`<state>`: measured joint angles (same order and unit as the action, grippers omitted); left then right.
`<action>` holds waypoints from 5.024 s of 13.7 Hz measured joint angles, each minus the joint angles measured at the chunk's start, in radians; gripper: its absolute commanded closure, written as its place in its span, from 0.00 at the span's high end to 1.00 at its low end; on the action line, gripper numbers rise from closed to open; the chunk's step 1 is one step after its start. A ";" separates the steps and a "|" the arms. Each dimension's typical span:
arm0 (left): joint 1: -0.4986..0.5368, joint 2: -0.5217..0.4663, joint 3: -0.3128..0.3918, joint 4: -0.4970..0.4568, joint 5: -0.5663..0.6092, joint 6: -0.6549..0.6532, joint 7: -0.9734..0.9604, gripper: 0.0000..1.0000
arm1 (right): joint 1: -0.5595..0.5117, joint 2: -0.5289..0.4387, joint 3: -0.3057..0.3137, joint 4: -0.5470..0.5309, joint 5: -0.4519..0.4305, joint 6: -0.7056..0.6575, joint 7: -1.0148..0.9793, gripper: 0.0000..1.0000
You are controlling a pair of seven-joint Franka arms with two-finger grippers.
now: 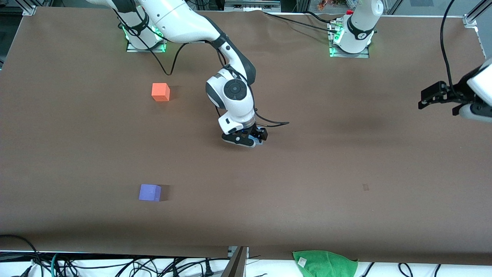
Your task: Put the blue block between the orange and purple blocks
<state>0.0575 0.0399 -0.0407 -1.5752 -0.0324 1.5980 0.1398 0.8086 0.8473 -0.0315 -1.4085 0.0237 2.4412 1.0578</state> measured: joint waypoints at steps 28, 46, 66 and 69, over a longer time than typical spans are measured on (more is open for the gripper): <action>-0.061 -0.055 0.011 -0.124 0.050 0.040 -0.066 1.00 | -0.196 -0.208 -0.058 -0.201 -0.059 -0.091 -0.455 0.00; -0.062 -0.055 0.009 -0.123 0.050 0.039 -0.064 1.00 | -0.530 -0.439 -0.039 -0.747 0.213 0.079 -1.089 0.04; -0.062 -0.055 0.009 -0.123 0.050 0.032 -0.064 1.00 | -0.528 -0.483 -0.058 -0.650 0.216 -0.063 -0.990 1.00; -0.062 -0.055 0.008 -0.123 0.050 0.027 -0.064 1.00 | -0.529 -0.541 -0.110 -0.472 0.184 -0.337 -0.993 1.00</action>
<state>-0.0047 -0.0150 -0.0322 -1.6986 0.0179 1.6252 0.0761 0.2800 0.3065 -0.1415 -1.8805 0.2077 2.1038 0.0651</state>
